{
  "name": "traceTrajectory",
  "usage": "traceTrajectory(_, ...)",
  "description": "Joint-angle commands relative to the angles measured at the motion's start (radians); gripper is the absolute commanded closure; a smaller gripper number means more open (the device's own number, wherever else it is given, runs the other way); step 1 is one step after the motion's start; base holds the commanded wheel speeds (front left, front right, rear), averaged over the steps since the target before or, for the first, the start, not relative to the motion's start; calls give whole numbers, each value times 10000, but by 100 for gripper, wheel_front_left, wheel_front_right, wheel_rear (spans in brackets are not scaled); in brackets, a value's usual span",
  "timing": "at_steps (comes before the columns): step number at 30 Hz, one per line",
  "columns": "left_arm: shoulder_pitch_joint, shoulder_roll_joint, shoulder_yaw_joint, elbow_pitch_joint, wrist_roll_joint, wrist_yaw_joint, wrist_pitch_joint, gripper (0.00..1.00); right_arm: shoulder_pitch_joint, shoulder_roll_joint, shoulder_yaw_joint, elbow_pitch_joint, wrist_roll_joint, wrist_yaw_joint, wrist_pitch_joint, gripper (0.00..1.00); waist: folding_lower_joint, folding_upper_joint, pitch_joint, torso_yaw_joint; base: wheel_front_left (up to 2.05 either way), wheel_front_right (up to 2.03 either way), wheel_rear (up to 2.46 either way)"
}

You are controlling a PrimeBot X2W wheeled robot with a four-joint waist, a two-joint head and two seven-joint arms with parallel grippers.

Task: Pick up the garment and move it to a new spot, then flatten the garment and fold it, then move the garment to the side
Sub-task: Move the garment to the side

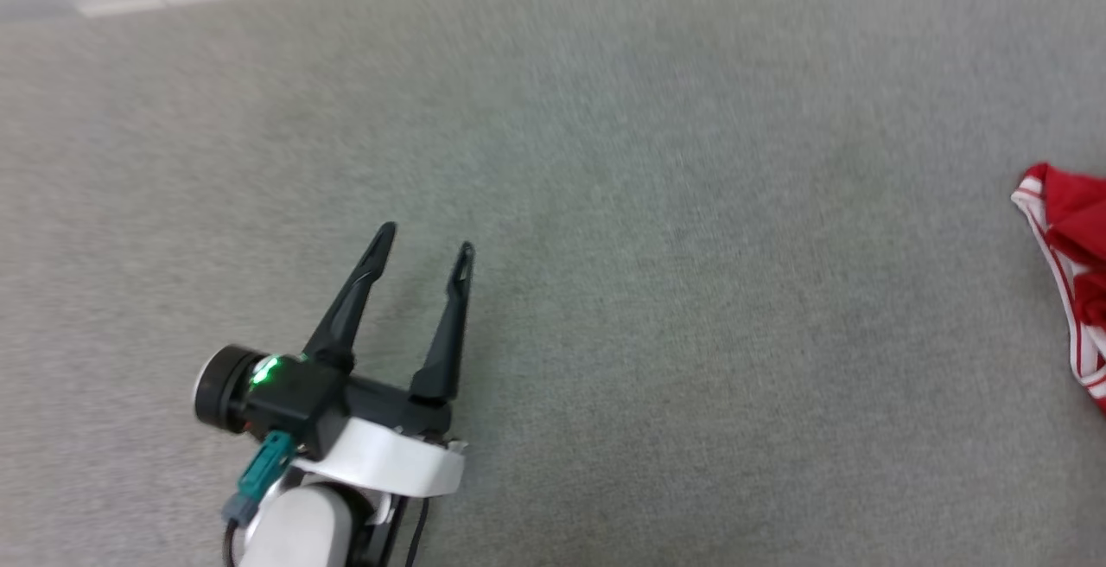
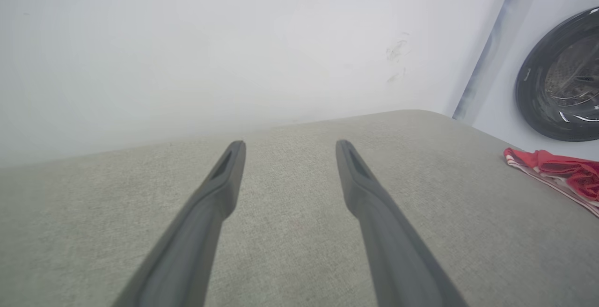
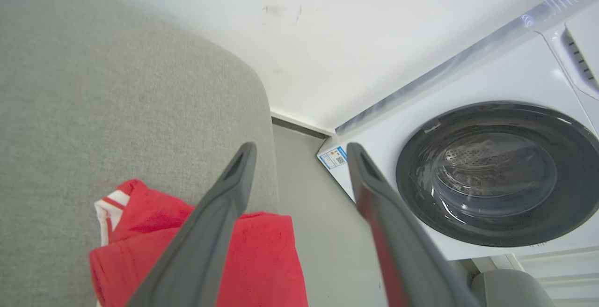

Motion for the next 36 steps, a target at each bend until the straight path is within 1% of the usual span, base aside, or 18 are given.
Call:
traceTrajectory(1,228,-16,180,38,-24,21,-21,0,302,222,-74,-394,308,-14,-142,0,0,0,-906,491,0,0,0)
traceTrajectory(5,646,-110,685,70,-63,17,-21,0,1122,948,-285,-1695,1014,-14,-426,0,0,0,-1592,845,0,0,0)
traceTrajectory(11,1237,-226,1142,291,-162,-40,-21,0,2755,2402,-499,-3591,1581,-11,-727,0,0,0,-2351,1277,0,0,0)
traceTrajectory(15,1504,-264,1292,566,-122,-64,-21,0,3838,3469,-613,-4414,1812,-11,-1037,0,0,0,-2701,1517,0,0,0)
traceTrajectory(17,1648,-296,1294,694,-97,-61,-21,0,4412,3934,-627,-4600,1941,-11,-1257,0,0,0,-2851,1603,0,0,0)
traceTrajectory(21,1900,-329,1291,979,-43,-91,-21,0,5251,4609,-690,-4455,2267,-11,-1926,0,0,0,-3117,1712,0,0,0)
traceTrajectory(22,1900,-329,1291,979,-43,-91,-21,0,5251,4609,-690,-4455,2267,-11,-1926,0,0,0,-3117,1712,0,0,0)
traceTrajectory(24,2098,-355,1237,1150,17,-101,-21,0,5655,4818,-604,-4054,2445,-11,-2415,0,0,0,-3267,1742,0,0,0)
traceTrajectory(29,2301,-386,1225,1243,-26,-129,-21,0,5923,5078,-581,-3512,2619,-11,-2940,0,0,0,-3402,1746,0,0,0)
traceTrajectory(36,2413,-418,1252,1109,8,-135,-21,0,5911,5206,-492,-3047,2464,-11,-3242,0,0,0,-3463,1723,0,0,0)
